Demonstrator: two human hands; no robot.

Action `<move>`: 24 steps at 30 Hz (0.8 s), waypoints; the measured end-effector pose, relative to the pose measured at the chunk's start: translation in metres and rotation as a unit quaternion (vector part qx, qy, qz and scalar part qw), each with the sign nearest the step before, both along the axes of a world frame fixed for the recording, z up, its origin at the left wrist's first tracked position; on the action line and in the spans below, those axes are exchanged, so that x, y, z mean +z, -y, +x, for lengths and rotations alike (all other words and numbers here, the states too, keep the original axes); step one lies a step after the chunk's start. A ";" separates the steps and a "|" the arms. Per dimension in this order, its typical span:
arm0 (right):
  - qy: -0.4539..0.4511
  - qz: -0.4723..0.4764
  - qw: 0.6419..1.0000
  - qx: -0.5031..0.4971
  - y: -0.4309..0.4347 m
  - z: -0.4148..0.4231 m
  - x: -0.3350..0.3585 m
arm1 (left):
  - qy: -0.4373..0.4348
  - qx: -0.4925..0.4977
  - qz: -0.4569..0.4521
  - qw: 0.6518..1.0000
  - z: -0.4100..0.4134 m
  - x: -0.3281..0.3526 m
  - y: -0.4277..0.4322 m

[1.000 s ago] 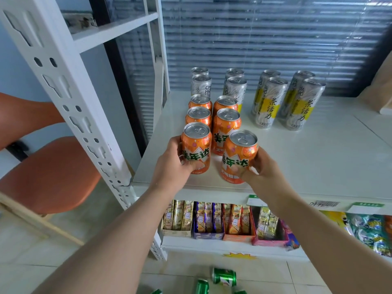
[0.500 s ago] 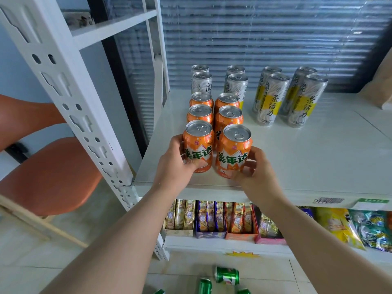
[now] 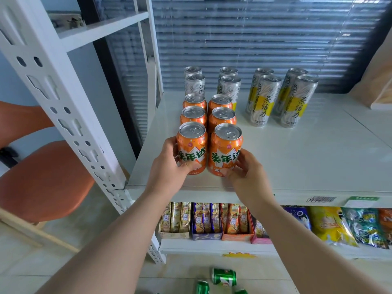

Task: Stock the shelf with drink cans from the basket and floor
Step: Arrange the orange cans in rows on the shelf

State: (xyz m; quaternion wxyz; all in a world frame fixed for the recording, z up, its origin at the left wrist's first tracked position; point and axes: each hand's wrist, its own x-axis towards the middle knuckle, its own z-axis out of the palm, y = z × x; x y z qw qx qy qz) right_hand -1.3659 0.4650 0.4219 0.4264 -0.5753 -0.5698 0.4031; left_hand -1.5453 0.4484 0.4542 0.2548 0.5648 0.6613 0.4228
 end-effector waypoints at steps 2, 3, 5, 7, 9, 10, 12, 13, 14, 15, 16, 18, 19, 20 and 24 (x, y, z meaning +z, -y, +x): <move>0.004 0.007 1.000 -0.004 0.002 -0.001 0.000 | 0.000 -0.001 0.002 1.000 0.000 0.000 0.001; 0.006 0.009 1.000 -0.007 0.002 -0.002 0.001 | -0.001 -0.001 0.002 1.000 0.000 0.000 0.001; 0.005 0.010 1.000 -0.009 0.003 -0.003 0.002 | -0.002 -0.001 0.001 1.000 0.000 0.000 0.001; 0.011 0.010 1.000 -0.011 0.003 -0.003 0.001 | -0.002 -0.002 0.000 1.000 0.000 0.000 0.000; 0.014 0.007 1.000 -0.011 0.003 -0.002 0.001 | 0.000 -0.006 0.001 1.000 0.000 0.000 0.001; 0.013 0.003 1.000 -0.011 0.004 -0.002 0.001 | 0.001 -0.008 0.002 1.000 0.000 0.000 0.001; 0.005 -0.003 1.000 -0.010 0.004 -0.003 0.001 | 0.007 -0.011 0.003 1.000 -0.001 0.000 0.001; 0.001 -0.005 1.000 -0.010 0.004 -0.003 0.002 | 0.013 -0.012 0.002 1.000 -0.001 0.001 0.001; -0.003 -0.007 1.000 -0.011 0.005 -0.003 0.003 | 0.020 -0.013 -0.002 1.000 -0.001 0.002 0.001; -0.012 -0.009 1.000 -0.012 0.005 -0.002 0.004 | 0.025 -0.013 -0.006 1.000 -0.002 0.002 0.000; -0.025 -0.013 1.000 -0.012 0.007 -0.001 0.006 | 0.028 -0.013 -0.011 0.999 -0.002 0.002 -0.001; -0.060 -0.027 0.998 -0.011 0.008 0.002 0.009 | 0.031 -0.012 -0.019 0.999 -0.003 0.000 -0.001; -0.082 -0.039 0.996 -0.012 0.008 0.004 0.012 | 0.031 -0.010 -0.023 0.999 -0.003 0.000 0.000; -0.101 -0.051 0.994 -0.013 0.008 0.007 0.014 | 0.028 -0.008 -0.028 0.999 -0.004 -0.001 0.000; -0.161 -0.072 0.983 -0.051 0.014 0.017 0.028 | -0.010 0.020 -0.053 0.998 -0.009 -0.002 0.011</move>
